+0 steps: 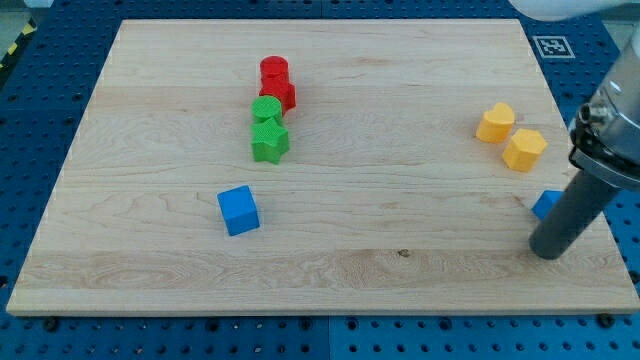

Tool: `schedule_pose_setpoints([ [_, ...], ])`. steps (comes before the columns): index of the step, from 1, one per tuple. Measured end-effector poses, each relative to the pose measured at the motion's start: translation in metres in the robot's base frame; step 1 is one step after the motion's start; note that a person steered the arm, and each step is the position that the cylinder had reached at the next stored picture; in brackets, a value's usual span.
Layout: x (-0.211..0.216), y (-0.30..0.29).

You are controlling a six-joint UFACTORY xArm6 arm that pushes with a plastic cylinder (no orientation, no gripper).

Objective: Move the blue triangle below the yellow hexagon

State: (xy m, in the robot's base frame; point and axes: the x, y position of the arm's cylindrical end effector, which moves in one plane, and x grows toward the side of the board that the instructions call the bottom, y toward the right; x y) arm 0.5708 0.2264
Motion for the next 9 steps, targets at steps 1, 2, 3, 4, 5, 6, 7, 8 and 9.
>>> schedule_pose_setpoints([
  [1,-0.003,0.049],
  [2,-0.031,0.056],
  [3,-0.032,0.053],
  [4,-0.023,0.053],
  [5,-0.015,0.053],
  [6,-0.014,0.046],
  [7,-0.023,0.037],
  [8,-0.051,0.037],
  [9,-0.053,0.037],
])
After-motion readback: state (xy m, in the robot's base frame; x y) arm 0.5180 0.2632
